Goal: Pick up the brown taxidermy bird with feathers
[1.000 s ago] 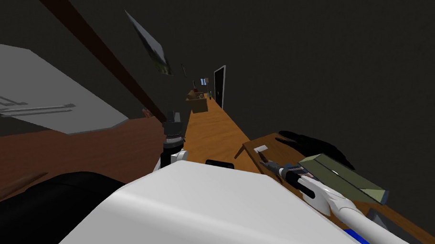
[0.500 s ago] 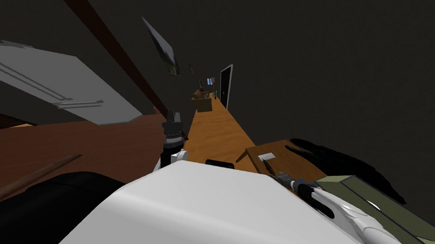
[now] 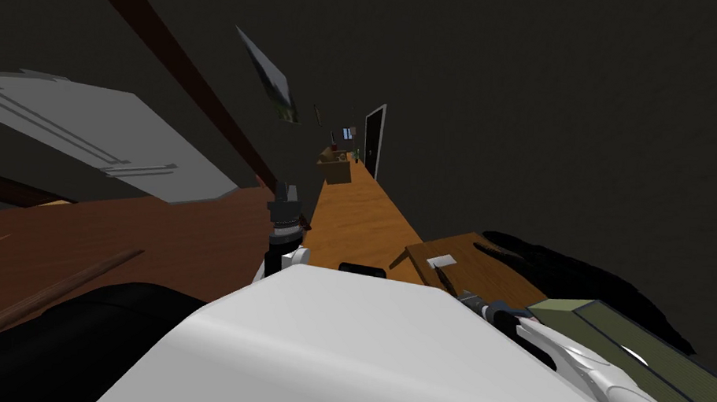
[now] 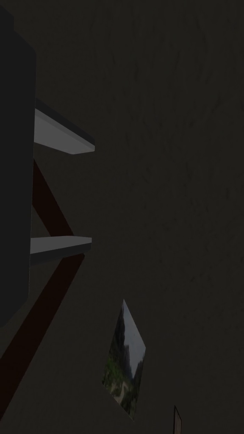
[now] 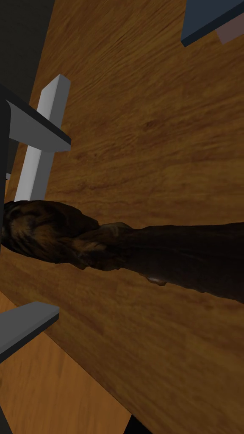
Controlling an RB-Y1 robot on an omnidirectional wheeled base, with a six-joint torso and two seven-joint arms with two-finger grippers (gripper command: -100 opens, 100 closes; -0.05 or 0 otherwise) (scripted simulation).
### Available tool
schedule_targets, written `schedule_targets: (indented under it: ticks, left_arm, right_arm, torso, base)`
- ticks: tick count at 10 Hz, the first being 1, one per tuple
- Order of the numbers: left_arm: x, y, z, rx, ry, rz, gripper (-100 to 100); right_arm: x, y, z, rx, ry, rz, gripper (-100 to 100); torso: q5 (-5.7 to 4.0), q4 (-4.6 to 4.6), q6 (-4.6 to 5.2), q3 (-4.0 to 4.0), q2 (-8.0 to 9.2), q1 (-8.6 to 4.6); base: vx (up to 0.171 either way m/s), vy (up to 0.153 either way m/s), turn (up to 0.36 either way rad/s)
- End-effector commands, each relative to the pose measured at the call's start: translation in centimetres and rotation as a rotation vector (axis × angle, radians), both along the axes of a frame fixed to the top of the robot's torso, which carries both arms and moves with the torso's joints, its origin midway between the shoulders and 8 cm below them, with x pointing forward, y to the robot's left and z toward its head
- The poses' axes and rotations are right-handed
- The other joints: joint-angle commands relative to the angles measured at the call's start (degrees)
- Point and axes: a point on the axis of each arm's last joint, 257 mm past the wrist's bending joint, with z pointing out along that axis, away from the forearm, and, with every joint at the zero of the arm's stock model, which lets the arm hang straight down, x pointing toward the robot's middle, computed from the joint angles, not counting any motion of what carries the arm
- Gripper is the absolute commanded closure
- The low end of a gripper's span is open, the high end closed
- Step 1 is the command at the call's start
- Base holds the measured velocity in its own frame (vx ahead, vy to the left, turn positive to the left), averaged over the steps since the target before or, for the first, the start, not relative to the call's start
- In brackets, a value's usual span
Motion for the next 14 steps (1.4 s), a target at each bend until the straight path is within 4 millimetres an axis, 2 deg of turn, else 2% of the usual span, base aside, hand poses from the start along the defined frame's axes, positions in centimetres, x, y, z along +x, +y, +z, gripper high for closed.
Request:
schedule_targets:
  ticks: [1,2,3,4,6,7,9,10,11,12,13,14]
  left_arm:
    - [0.0,0.0,0.0,0.0,0.0,0.0,0]
    - [0.0,0.0,0.0,0.0,0.0,0.0,0]
    - [0.0,0.0,0.0,0.0,0.0,0.0,0]
    - [0.0,0.0,0.0,0.0,0.0,0.0,0]
    - [0.0,0.0,0.0,0.0,0.0,0.0,0]
    - [0.0,0.0,0.0,0.0,0.0,0.0,0]
    - [0.0,0.0,0.0,0.0,0.0,0.0,0]
    - [0.0,0.0,0.0,0.0,0.0,0.0,0]
    - [0.0,0.0,0.0,0.0,0.0,0.0,0]
    - [0.0,0.0,0.0,0.0,0.0,0.0,0]
    - [0.0,0.0,0.0,0.0,0.0,0.0,0]
    - [0.0,0.0,0.0,0.0,0.0,0.0,0]
  right_arm:
    - [0.7,2.0,-0.6,0.01,0.0,0.013,-100]
    - [0.8,1.7,-0.6,-0.004,-0.001,0.007,-100]
    - [1.3,3.0,-0.9,0.004,-0.002,0.016,-100]
    - [1.3,2.8,-0.9,-0.004,-0.002,0.013,-100]
    - [2.1,5.5,-1.5,0.007,-0.003,0.028,-100]
    - [2.1,5.2,-1.4,-0.003,-0.003,0.023,-100]
    - [2.6,8.2,-1.9,0.016,-0.003,0.04,-100]
    - [2.7,7.7,-1.9,-0.001,-0.003,0.032,-100]
    - [2.8,9.2,-2.0,0.013,-0.001,0.042,-100]
    - [2.9,8.9,-2.0,-0.002,-0.003,0.035,-100]
    - [3.0,10.3,-2.1,0.007,-0.001,0.042,-100]
    - [3.0,10.1,-2.1,-0.001,-0.002,0.038,-100]
  torso:
    - [0.0,0.0,0.0,0.0,0.0,0.0]
    - [-0.05,0.0,0.0,0.0,0.0,-0.21]
    - [-0.05,0.0,-0.01,0.0,0.0,-0.17]
    - [-0.04,0.0,0.0,0.02,0.03,-0.1]
    - [-0.02,0.01,0.0,0.02,0.04,-0.07]
    - [-0.04,0.01,0.0,0.01,0.02,-0.17]
    - [-0.04,-0.01,0.0,-0.01,-0.03,-0.14]
    - [-0.06,0.0,0.0,0.0,0.0,-0.19]
    - [-0.03,0.0,-0.01,0.01,0.02,-0.11]
    - [-0.03,0.0,0.0,0.01,0.01,-0.08]
    - [-0.02,0.0,-0.01,0.01,0.01,-0.05]
    - [-0.03,0.0,0.0,0.02,0.03,-0.08]
  base:
    - [0.004,-0.108,-0.051]
    - [0.005,-0.081,-0.002]
    - [-0.007,-0.059,-0.026]
    - [-0.006,-0.04,-0.018]
    - [-0.004,-0.074,-0.043]
    - [0.007,-0.074,-0.005]
    - [0.01,-0.083,-0.037]
    - [-0.003,-0.062,-0.012]
    - [0.006,-0.057,-0.029]
    - [0.003,-0.051,-0.017]
    - [-0.004,-0.064,-0.03]
    - [-0.004,-0.05,-0.01]
